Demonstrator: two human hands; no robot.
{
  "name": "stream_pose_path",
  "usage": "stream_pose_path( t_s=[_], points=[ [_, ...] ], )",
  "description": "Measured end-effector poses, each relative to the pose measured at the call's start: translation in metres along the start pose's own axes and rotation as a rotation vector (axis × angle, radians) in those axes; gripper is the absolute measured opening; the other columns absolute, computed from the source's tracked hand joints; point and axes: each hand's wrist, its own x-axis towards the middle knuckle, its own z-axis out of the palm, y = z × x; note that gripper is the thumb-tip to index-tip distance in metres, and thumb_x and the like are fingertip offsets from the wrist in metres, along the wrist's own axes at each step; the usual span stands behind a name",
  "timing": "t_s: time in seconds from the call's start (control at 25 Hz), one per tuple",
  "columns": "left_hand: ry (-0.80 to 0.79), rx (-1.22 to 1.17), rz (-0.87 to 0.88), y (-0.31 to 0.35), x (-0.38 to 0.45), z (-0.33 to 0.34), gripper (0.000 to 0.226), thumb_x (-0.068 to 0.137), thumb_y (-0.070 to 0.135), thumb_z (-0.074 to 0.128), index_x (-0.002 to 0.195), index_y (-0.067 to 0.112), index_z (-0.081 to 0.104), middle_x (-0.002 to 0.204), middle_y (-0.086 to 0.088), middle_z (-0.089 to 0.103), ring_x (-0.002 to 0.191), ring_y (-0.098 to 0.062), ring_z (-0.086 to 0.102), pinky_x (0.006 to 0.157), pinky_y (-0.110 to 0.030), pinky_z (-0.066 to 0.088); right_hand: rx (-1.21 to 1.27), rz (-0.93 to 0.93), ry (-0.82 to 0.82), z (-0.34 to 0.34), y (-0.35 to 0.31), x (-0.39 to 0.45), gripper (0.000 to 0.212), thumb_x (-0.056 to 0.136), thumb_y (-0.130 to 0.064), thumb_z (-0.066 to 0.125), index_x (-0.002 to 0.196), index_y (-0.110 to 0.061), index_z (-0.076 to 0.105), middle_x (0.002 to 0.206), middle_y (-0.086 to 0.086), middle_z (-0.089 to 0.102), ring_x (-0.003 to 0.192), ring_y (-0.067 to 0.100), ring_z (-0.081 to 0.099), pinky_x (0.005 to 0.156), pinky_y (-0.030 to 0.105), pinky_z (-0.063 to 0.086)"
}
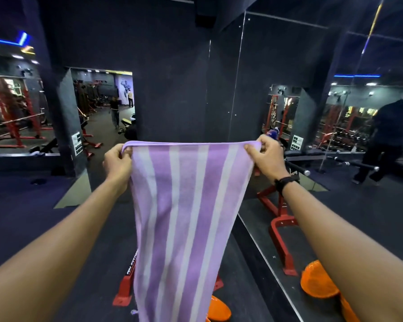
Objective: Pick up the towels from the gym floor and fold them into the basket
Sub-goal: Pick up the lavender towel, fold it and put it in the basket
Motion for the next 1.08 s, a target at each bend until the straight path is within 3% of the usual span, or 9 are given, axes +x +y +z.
stream_pose_path(
  t_s=[0.28, 0.44, 0.56, 0.6, 0.68, 0.76, 0.84, 0.92, 1.08],
  points=[
    [-0.022, 0.109, 0.093, 0.017, 0.005, -0.003, 0.024, 0.094, 0.019, 0.053, 0.071, 0.012, 0.058, 0.067, -0.004, 0.05, 0.07, -0.015, 0.04, 0.063, -0.03, 0.032, 0.096, 0.007, 0.005, -0.012, -0.003, 0.015, 0.034, 0.077, -0.018, 0.077, 0.067, -0.022, 0.045, 0.062, 0.001, 0.051, 0.06, 0.015, 0.045, 0.055, 0.031, 0.037],
    [-0.318, 0.215, -0.05, -0.005, 0.009, -0.011, 0.032, 0.095, 0.023, 0.054, 0.065, 0.012, 0.058, 0.066, -0.008, 0.049, 0.068, -0.019, 0.042, 0.063, -0.032, 0.036, 0.055, 0.038, -0.199, -0.019, 0.008, 0.009, 0.035, 0.073, -0.012, 0.081, 0.071, -0.021, 0.047, 0.062, 0.005, 0.058, 0.06, 0.014, 0.051, 0.056, 0.029, 0.04],
    [-0.721, 0.362, -0.242, 0.006, -0.005, -0.015, 0.021, 0.096, 0.018, 0.055, 0.081, 0.009, 0.064, 0.073, -0.01, 0.055, 0.064, -0.02, 0.049, 0.058, -0.028, 0.047, -0.065, 0.127, -0.58, -0.028, 0.004, -0.002, 0.029, 0.074, -0.005, 0.08, 0.076, -0.015, 0.053, 0.054, -0.005, 0.056, 0.047, 0.001, 0.049, 0.05, 0.023, 0.038],
    [-0.782, 0.304, -0.267, 0.022, -0.01, -0.014, 0.018, 0.097, 0.018, 0.055, 0.085, 0.008, 0.064, 0.076, -0.01, 0.057, 0.064, -0.017, 0.05, 0.056, -0.025, 0.047, -0.085, 0.125, -0.643, -0.033, -0.001, 0.001, 0.025, 0.075, -0.006, 0.079, 0.077, -0.014, 0.055, 0.057, -0.004, 0.055, 0.046, 0.001, 0.048, 0.048, 0.024, 0.038],
    [-0.644, -0.128, -0.282, 0.056, -0.014, -0.011, 0.012, 0.091, 0.023, 0.061, 0.092, 0.011, 0.064, 0.078, -0.004, 0.066, 0.064, -0.013, 0.058, 0.052, -0.019, 0.049, 0.068, 0.102, -0.465, -0.047, -0.015, 0.019, 0.021, 0.076, -0.014, 0.079, 0.082, -0.016, 0.058, 0.073, 0.0, 0.058, 0.058, 0.01, 0.053, 0.049, 0.03, 0.046],
    [-0.667, -0.444, -0.219, 0.074, -0.019, -0.01, 0.047, 0.068, 0.042, 0.08, 0.102, 0.013, 0.063, 0.085, 0.002, 0.074, 0.074, -0.011, 0.07, 0.062, -0.022, 0.057, 0.503, 0.243, -0.411, -0.059, -0.024, 0.026, 0.034, 0.076, -0.029, 0.074, 0.103, -0.017, 0.058, 0.095, 0.002, 0.066, 0.077, 0.018, 0.064, 0.059, 0.031, 0.056],
    [-0.837, -0.294, -0.225, 0.064, -0.044, -0.008, 0.083, 0.039, 0.053, 0.091, 0.107, 0.013, 0.066, 0.098, -0.002, 0.075, 0.089, -0.015, 0.071, 0.075, -0.029, 0.058, 0.59, 0.387, -0.652, -0.052, -0.011, 0.001, 0.054, 0.067, -0.04, 0.078, 0.11, -0.013, 0.061, 0.102, 0.004, 0.071, 0.084, 0.018, 0.07, 0.066, 0.033, 0.059],
    [-0.864, -0.148, -0.254, 0.043, -0.06, -0.01, 0.09, 0.03, 0.058, 0.091, 0.104, 0.013, 0.068, 0.1, 0.001, 0.074, 0.092, -0.013, 0.07, 0.082, -0.03, 0.057, 0.498, 0.444, -0.733, -0.038, 0.013, -0.03, 0.064, 0.051, -0.047, 0.089, 0.098, -0.009, 0.069, 0.093, 0.007, 0.074, 0.077, 0.016, 0.071, 0.062, 0.029, 0.058],
    [-0.884, 0.107, -0.41, 0.017, -0.05, -0.025, 0.04, 0.072, 0.037, 0.08, 0.1, 0.011, 0.068, 0.085, 0.002, 0.074, 0.079, -0.012, 0.067, 0.063, -0.022, 0.052, 0.503, 0.532, -0.624, -0.033, 0.045, -0.06, 0.058, 0.057, -0.049, 0.086, 0.098, -0.01, 0.072, 0.09, 0.007, 0.074, 0.075, 0.013, 0.07, 0.06, 0.024, 0.057]
  ],
)
